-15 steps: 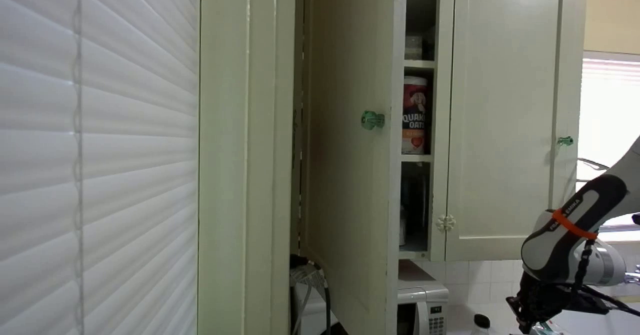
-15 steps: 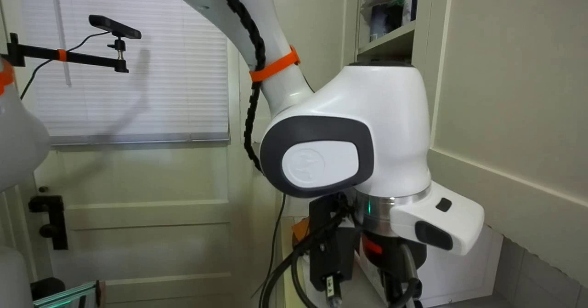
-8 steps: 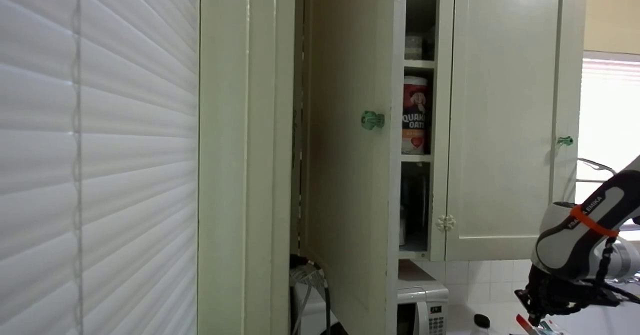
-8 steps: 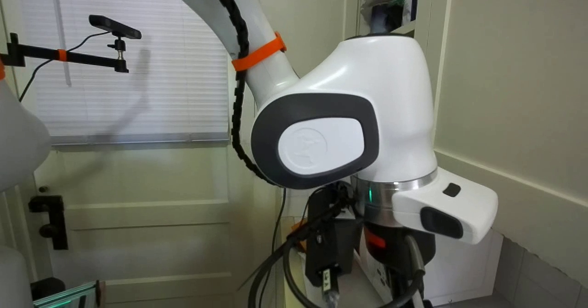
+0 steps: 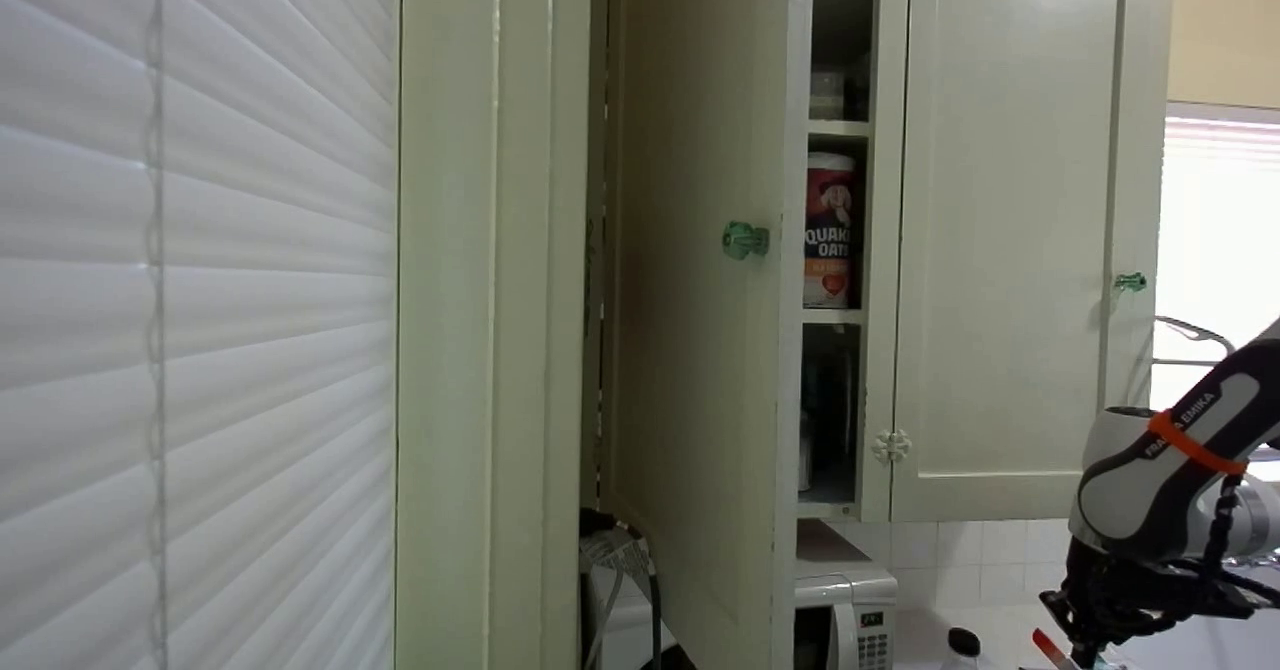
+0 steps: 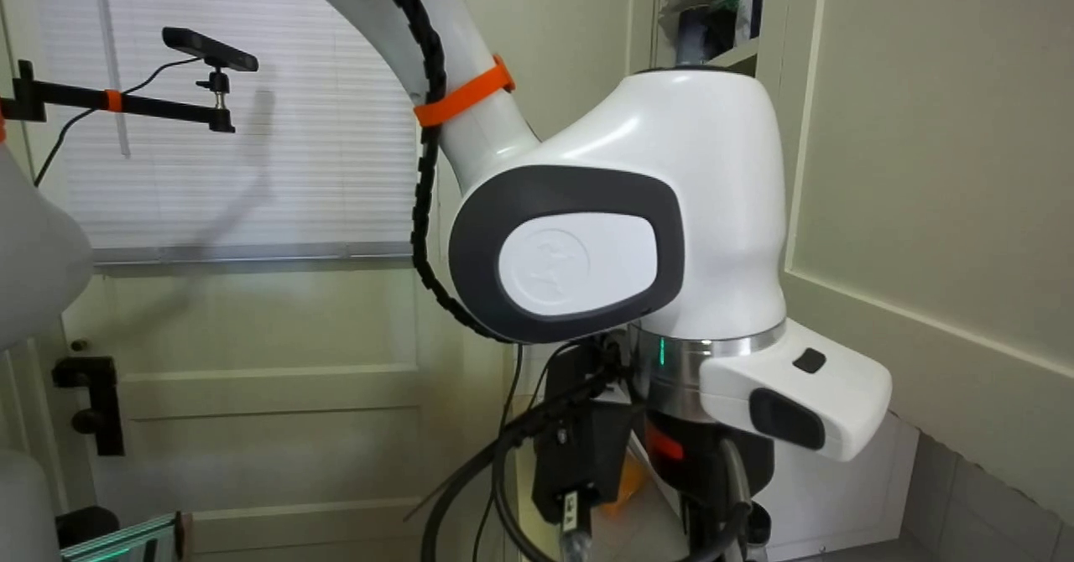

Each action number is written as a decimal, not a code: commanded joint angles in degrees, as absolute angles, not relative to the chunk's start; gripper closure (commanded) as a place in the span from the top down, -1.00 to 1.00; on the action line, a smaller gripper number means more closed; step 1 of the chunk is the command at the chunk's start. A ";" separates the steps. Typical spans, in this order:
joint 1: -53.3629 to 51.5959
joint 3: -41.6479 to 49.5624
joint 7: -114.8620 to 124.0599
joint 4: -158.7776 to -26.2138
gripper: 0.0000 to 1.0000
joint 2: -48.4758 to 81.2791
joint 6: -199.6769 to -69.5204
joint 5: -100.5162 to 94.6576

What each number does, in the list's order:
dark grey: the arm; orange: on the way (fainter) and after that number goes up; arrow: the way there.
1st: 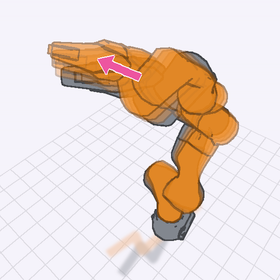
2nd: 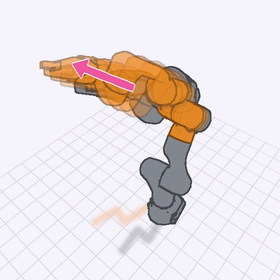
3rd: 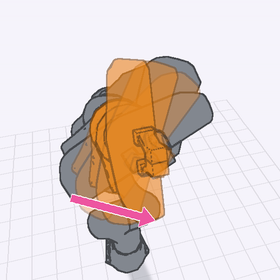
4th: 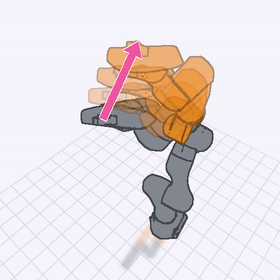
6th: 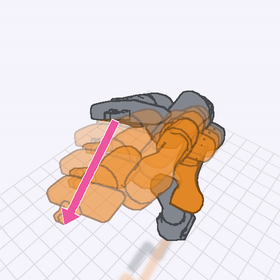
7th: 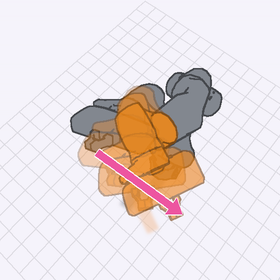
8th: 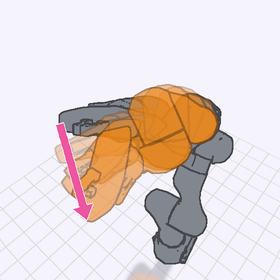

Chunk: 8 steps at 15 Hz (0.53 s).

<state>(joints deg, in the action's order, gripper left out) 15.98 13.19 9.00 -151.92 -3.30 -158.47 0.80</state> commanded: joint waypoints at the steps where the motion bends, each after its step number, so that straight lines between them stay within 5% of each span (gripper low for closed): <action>1: 16.10 13.54 10.58 -152.63 -1.00 -3.01 -157.36 -0.49; 8: 15.55 13.70 10.91 -152.67 -1.00 -0.04 -158.52 0.89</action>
<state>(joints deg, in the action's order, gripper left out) 15.98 13.30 10.03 -152.23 -0.98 -158.27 0.80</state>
